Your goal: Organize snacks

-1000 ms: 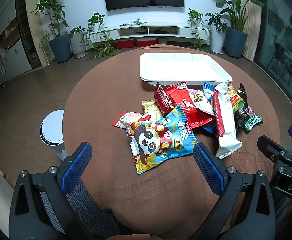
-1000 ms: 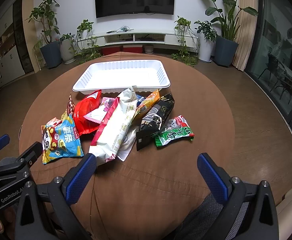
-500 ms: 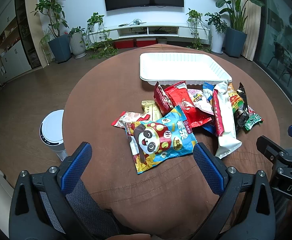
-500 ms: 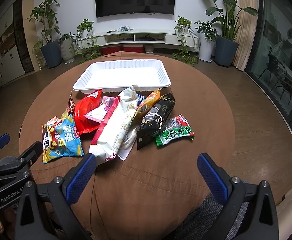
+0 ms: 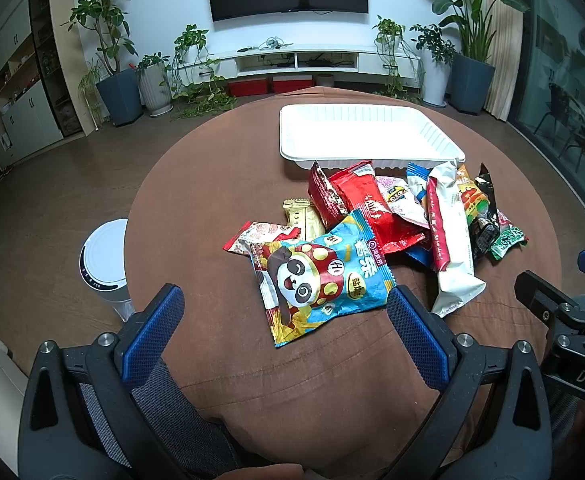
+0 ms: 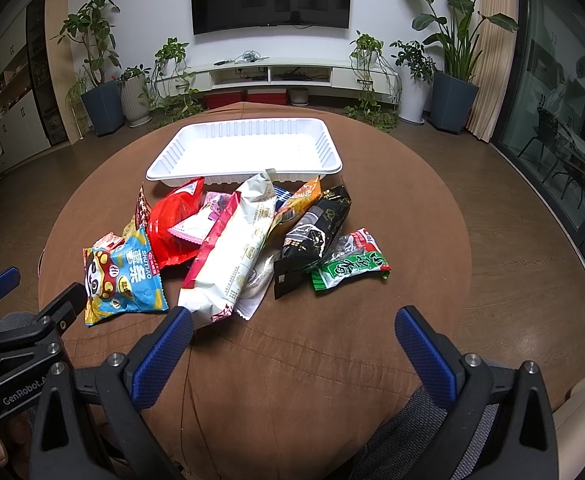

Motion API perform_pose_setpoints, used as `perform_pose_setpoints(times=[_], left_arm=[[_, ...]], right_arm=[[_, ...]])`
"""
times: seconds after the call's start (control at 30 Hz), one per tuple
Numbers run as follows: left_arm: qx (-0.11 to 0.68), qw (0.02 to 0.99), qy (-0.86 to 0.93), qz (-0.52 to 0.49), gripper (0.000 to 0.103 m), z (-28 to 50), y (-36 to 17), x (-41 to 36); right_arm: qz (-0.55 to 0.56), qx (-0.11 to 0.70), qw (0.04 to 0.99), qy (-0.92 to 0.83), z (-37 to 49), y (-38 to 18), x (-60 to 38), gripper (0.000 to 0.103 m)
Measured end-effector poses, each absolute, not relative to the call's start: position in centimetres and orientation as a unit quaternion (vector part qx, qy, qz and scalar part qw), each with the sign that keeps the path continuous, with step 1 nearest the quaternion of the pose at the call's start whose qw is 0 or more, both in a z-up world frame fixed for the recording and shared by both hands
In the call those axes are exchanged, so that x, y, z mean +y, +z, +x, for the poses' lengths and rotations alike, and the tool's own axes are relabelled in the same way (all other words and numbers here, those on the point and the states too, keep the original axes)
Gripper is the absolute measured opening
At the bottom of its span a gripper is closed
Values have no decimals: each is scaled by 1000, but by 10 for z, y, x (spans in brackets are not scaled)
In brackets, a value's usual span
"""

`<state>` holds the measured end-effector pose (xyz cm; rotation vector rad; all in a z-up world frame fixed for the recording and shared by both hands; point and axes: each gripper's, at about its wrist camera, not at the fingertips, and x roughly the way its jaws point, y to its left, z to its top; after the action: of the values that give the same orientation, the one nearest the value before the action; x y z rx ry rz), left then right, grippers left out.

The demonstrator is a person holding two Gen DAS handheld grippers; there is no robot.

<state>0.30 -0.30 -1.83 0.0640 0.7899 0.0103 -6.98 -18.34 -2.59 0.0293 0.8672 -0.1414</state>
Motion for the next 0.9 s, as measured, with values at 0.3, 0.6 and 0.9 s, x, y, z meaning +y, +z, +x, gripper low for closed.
perform_pose_setpoints(times=[0.3,0.6,0.9], left_arm=[[387,922,-21,-3,103,4,-20,7],[452,888,-78,-29,103,-3,-48,50],[454,884,-89,-68,101,20,-44,62]], right_arm=[[21,418,906,-65,-72,-25,-183,103],[84,379,921,-41,-79,-16,-201,103],[128,405,905,-15,-66,-30,-214,93]])
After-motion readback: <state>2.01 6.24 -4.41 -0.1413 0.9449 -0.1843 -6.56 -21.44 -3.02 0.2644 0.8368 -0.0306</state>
